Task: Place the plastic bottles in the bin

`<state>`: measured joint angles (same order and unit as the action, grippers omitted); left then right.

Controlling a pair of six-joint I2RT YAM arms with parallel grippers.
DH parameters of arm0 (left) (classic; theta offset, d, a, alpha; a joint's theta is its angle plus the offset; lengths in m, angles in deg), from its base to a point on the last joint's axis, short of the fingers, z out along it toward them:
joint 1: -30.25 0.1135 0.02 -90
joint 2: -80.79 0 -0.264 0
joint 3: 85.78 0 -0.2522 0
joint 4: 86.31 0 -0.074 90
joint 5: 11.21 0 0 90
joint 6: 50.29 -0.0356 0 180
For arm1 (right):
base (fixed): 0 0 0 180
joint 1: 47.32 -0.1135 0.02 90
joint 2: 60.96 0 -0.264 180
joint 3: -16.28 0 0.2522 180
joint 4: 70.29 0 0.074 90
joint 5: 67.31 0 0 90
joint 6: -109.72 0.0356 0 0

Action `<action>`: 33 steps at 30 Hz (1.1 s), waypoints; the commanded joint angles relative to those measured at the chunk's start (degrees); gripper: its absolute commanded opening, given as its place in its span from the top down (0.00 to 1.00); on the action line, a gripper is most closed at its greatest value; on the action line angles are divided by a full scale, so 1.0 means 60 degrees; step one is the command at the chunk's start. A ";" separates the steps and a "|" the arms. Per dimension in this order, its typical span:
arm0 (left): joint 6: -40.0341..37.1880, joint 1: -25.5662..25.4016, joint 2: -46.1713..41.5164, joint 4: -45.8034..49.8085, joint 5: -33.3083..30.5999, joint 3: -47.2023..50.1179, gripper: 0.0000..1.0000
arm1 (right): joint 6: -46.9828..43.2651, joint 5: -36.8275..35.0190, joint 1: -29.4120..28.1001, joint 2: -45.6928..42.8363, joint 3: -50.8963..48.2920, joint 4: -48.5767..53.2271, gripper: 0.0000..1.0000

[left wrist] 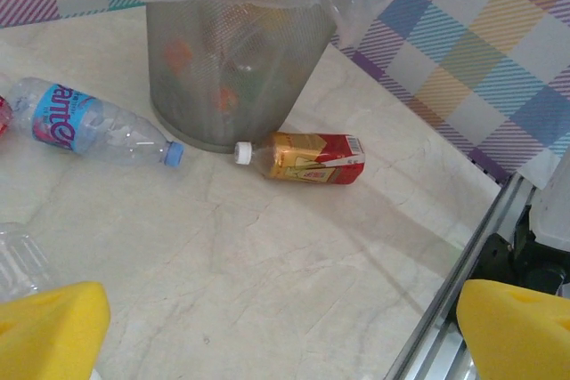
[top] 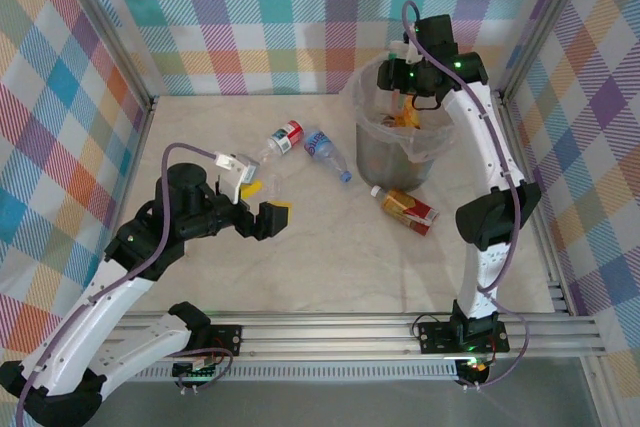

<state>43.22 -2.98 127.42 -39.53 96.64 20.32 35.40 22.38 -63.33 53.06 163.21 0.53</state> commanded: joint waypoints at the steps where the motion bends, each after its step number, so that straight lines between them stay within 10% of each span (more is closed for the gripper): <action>1: -0.0160 0.0046 -0.0098 0.0165 -0.0191 0.0120 0.00 | 0.0461 0.1001 0.0053 0.0151 0.0160 0.0181 0.38; 15: -0.0176 0.0046 -0.0066 0.0334 -0.0423 0.0048 0.00 | 0.0898 0.1167 0.0126 0.0321 -0.0156 0.0461 0.11; 33: 0.0929 0.0422 0.1587 0.2406 -0.4463 -0.0769 0.00 | -0.0083 0.1200 0.0230 -0.2898 -0.3063 -0.1282 0.06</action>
<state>46.26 -2.24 135.81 -28.25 75.70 17.66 37.43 27.14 -62.00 40.27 147.71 -2.77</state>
